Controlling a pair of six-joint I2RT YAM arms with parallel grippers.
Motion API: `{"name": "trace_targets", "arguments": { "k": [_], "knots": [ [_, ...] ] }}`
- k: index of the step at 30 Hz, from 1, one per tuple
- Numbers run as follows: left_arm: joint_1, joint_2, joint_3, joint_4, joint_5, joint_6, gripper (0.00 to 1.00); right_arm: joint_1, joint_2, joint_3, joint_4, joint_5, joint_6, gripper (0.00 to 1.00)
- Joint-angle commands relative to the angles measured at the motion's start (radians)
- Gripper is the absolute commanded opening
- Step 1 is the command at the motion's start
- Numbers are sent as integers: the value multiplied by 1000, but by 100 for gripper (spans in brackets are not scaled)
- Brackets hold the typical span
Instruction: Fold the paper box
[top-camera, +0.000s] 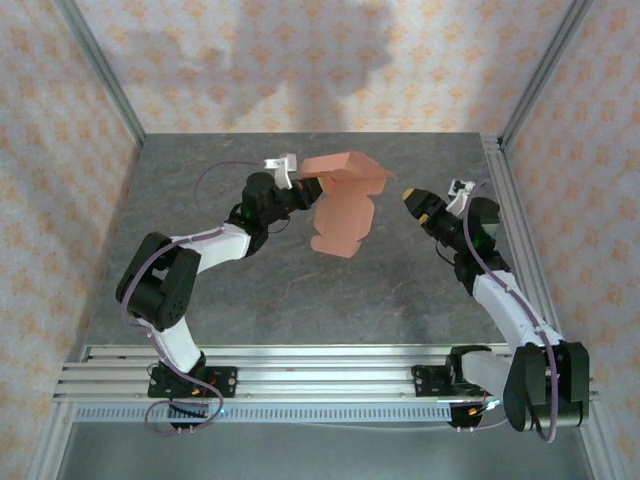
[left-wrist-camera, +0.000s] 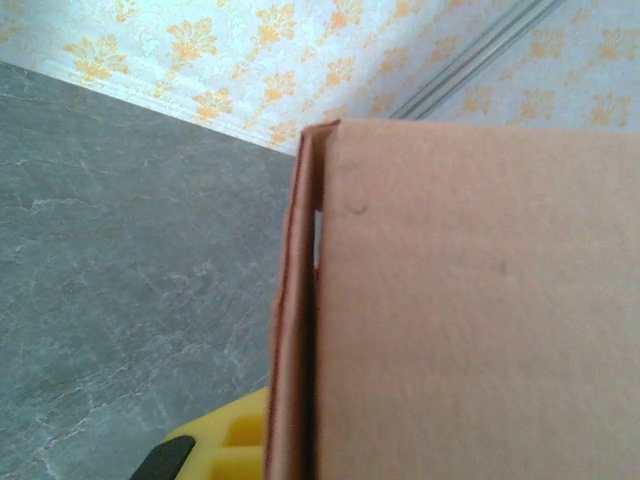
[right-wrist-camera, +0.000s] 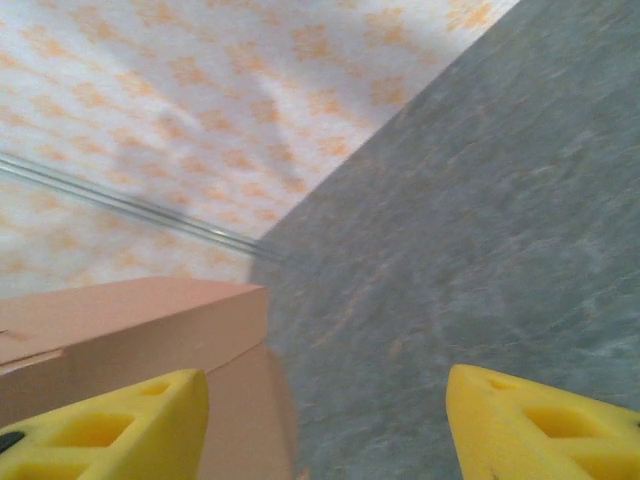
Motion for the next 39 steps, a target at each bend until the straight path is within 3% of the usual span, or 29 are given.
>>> {"name": "trace_targets", "arguments": {
  "k": [1, 7, 17, 22, 32, 39],
  "knots": [
    [8, -33, 33, 77, -33, -85, 0, 16, -39, -10, 209, -87, 109, 65],
    [8, -24, 29, 123, -33, -121, 0, 97, -25, 39, 304, -80, 163, 64],
    [6, -13, 21, 112, -27, -87, 0, 178, 84, 171, 291, -118, 122, 55],
    [6, 0, 20, 128, -16, -98, 0, 192, 144, 199, 294, -122, 120, 47],
    [5, -5, 31, 83, -18, -59, 0, 214, 152, 225, 196, -95, 49, 41],
    [2, 8, 39, 73, -21, -55, 0, 233, 181, 225, 222, -81, 66, 37]
  ]
}}
